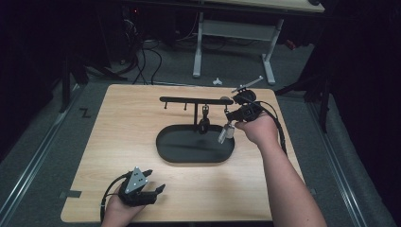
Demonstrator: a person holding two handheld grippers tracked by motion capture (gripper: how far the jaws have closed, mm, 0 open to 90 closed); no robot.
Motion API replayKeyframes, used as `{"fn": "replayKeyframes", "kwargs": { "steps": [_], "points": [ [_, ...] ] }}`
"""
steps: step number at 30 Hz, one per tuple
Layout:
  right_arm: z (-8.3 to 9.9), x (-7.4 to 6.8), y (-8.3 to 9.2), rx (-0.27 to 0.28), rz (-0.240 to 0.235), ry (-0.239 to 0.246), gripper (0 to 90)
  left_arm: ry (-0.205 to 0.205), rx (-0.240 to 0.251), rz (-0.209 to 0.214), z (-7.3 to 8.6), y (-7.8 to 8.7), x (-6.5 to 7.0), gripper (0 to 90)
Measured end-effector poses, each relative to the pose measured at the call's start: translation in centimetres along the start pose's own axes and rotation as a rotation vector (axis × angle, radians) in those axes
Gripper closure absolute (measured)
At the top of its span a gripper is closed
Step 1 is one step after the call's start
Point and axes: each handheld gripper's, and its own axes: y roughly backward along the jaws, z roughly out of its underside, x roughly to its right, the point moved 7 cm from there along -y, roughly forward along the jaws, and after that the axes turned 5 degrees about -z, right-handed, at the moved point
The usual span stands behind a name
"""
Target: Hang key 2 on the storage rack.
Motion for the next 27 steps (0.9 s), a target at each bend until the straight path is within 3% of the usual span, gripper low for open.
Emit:
{"fn": "replayKeyframes", "kwargs": {
  "steps": [19,27],
  "points": [
    [0.1,1.7,-2.0,0.036,0.049,-0.042,75.2,0.004,-0.003,0.001,0.1,-0.1,0.0,28.7],
    [0.7,1.7,-2.4,0.047,0.047,-0.058,64.3,0.005,0.0,-0.002,0.1,0.0,0.0,28.7]
  ]
}}
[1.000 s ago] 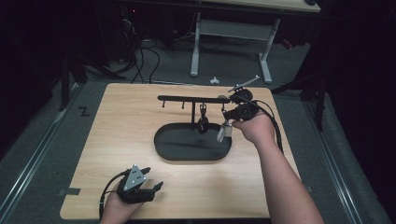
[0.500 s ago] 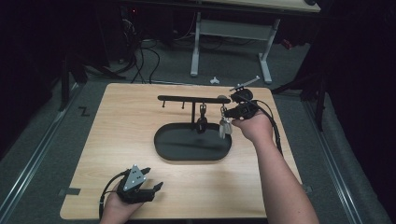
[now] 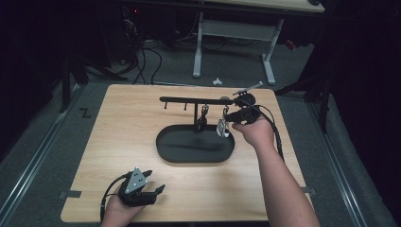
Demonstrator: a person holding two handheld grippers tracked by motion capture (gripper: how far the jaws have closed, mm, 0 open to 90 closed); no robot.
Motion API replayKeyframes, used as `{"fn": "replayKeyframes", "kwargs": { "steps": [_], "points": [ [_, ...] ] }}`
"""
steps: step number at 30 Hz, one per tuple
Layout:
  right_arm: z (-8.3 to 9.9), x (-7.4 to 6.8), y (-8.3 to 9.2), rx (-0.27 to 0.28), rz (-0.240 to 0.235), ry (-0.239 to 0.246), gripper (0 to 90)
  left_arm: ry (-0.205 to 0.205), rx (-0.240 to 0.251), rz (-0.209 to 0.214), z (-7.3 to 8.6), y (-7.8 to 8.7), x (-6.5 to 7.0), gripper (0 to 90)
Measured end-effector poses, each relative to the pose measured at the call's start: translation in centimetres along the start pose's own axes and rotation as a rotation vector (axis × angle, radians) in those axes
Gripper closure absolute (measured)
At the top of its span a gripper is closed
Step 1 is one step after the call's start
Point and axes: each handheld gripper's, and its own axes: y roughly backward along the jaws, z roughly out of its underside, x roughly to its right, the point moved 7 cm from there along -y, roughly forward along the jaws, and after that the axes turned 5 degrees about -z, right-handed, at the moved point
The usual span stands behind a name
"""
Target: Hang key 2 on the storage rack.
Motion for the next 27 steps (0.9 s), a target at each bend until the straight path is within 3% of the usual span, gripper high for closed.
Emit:
{"fn": "replayKeyframes", "kwargs": {
  "steps": [4,12,15,19,27],
  "points": [
    [1.1,0.1,0.1,0.011,0.015,-0.017,53.5,-0.002,-0.004,-0.001,0.0,-0.1,0.0,28.7],
    [3.3,0.2,-0.2,0.048,0.004,-0.01,44.5,0.001,-0.01,-0.019,-0.1,-0.2,0.0,27.7],
    [4.3,-0.1,-0.7,0.045,0.007,0.049,40.6,0.0,-0.011,-0.026,-0.1,-0.3,-0.2,27.5],
    [5.8,-0.7,-1.4,0.086,-0.008,0.067,34.2,0.0,-0.013,-0.031,-0.2,-0.4,-0.3,27.1],
    [9.5,-1.5,-2.7,0.111,0.029,0.12,29.4,-0.007,-0.029,-0.022,-0.1,-0.7,0.0,27.5]
  ]
}}
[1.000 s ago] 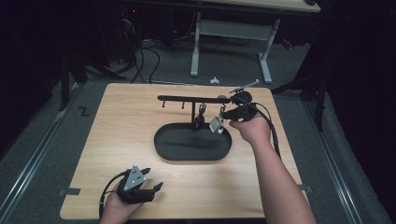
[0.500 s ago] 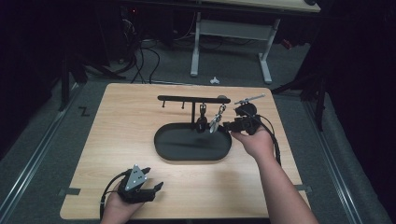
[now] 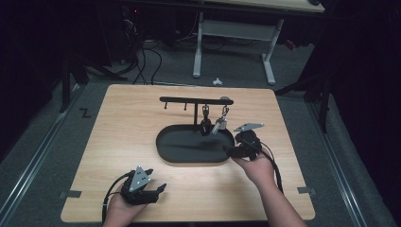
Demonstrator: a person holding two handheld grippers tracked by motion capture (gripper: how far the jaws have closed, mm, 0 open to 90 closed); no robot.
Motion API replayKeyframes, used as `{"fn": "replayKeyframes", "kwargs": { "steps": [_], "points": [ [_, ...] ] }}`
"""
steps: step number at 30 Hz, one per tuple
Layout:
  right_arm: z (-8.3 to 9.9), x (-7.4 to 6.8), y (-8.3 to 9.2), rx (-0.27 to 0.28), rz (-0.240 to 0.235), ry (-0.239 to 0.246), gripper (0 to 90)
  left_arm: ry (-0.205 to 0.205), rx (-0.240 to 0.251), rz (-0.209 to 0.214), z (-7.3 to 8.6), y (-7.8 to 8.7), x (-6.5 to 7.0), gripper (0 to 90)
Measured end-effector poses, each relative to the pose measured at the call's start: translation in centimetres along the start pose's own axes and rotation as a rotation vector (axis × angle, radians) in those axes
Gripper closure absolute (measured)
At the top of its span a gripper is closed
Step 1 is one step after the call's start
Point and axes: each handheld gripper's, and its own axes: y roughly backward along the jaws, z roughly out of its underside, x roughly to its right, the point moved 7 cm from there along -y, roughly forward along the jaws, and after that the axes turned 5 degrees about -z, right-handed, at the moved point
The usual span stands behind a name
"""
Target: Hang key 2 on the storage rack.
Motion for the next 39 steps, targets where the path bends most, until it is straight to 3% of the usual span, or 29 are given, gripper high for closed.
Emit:
{"fn": "replayKeyframes", "kwargs": {
  "steps": [4,11,18,20,23,24,27,32,39],
  "points": [
    [2.4,-0.5,-0.4,0.004,0.014,0.018,26.2,-0.008,-0.004,0.003,0.0,-0.1,0.2,27.7],
    [6.9,-1.0,-0.1,0.041,-0.032,0.008,22.4,0.023,-0.021,0.0,0.0,-0.3,0.0,28.0],
    [12.4,-0.9,2.3,0.123,-0.015,-0.006,14.9,0.044,0.001,0.008,-0.3,0.0,0.5,27.6],
    [14.6,-0.8,3.5,0.205,0.006,-0.017,14.7,0.046,0.006,0.012,-0.5,0.0,0.8,26.8],
    [14.6,-0.6,4.9,0.262,-0.033,-0.062,14.6,0.059,0.023,0.039,-0.9,-0.2,1.3,25.3],
    [14.3,-0.2,5.1,0.285,-0.006,-0.063,14.4,0.059,0.022,0.042,-0.9,-0.2,1.4,25.0],
    [14.4,0.1,4.5,0.26,0.022,-0.058,13.9,0.054,0.01,0.038,-0.9,-0.5,1.6,24.2],
    [15.0,-0.1,3.5,0.207,0.004,-0.055,9.7,0.052,0.012,0.036,-0.8,-0.4,1.5,23.8],
    [14.7,0.1,3.3,0.216,0.027,-0.049,9.6,0.055,0.019,0.038,-0.7,0.0,1.1,23.8]
  ]
}}
